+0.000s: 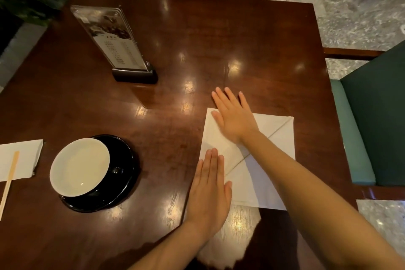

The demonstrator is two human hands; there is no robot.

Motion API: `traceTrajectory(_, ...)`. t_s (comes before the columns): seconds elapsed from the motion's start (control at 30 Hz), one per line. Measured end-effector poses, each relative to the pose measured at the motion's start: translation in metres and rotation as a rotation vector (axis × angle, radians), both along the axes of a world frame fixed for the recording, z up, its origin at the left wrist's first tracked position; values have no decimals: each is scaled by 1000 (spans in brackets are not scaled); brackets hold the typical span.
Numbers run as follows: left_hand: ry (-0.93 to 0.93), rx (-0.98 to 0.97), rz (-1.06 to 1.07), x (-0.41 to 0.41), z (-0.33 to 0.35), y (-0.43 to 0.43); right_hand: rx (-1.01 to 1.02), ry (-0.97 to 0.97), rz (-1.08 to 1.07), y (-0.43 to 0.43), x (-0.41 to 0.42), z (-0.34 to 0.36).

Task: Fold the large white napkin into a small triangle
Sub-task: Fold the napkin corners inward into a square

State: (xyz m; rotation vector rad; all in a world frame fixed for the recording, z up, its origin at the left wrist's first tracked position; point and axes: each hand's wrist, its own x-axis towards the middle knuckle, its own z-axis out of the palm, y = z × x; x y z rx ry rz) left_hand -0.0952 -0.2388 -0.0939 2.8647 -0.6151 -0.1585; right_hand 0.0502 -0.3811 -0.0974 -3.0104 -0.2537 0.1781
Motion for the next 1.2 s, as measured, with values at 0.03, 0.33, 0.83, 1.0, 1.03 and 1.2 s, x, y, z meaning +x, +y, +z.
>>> traceTrajectory(0.03, 6, -9, 1, 0, 0, 0, 5, 9, -27, -4, 5, 0)
traceTrajectory(0.33, -52, -86, -45, 6, -7, 8, 68, -102, -154, -48, -25, 29)
traceTrajectory(0.83, -44, -17, -52, -9, -9, -2, -16, 7, -165, -80, -91, 3)
traceTrajectory(1.0, -55, -23, -54, -10, -12, 0, -17, 18, -319, -120, -84, 8)
traceTrajectory(1.03, -51, -28, -53, -10, -11, 0, -35, -1, -358, -125, -82, 8)
traceTrajectory(1.2, -51, -31, -63, -10, -9, -1, 78, -224, -524, -144, -78, 23)
